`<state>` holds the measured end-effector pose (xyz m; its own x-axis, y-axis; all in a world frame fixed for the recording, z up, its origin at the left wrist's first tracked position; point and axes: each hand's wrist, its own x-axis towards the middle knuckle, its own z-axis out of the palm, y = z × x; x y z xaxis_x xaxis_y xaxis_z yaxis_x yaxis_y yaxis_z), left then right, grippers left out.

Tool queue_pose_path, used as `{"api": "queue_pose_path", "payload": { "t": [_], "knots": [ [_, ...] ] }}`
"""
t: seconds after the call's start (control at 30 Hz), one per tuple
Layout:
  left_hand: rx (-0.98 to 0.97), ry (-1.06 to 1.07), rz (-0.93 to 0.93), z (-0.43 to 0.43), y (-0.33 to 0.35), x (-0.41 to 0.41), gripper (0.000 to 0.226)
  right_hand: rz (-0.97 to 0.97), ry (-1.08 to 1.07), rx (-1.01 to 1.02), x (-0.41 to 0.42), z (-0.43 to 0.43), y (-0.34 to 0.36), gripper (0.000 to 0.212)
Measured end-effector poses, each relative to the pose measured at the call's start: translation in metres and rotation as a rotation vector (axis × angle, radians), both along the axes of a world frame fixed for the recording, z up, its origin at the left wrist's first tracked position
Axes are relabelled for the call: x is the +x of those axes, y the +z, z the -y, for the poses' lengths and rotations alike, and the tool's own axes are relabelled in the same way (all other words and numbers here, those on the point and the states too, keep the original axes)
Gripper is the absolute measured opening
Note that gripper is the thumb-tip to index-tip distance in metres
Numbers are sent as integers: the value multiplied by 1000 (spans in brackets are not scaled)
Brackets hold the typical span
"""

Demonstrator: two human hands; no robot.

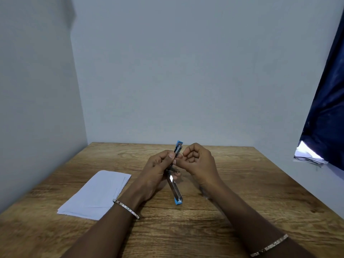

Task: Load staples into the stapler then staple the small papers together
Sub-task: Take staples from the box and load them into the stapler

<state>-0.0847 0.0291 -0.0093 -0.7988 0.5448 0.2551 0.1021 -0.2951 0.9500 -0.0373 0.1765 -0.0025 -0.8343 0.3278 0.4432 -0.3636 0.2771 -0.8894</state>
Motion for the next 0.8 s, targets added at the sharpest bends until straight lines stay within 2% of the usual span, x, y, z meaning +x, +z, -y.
{"api": "queue_pose_path", "payload": {
  "t": [0.4,0.8],
  "knots": [
    [0,-42,96,0,-1,-1,37,-76,-129,167,8,9,7,29],
    [-6,-97,150,1,-4,-4,48,-55,-181,233,7,6,7,11]
  ]
}}
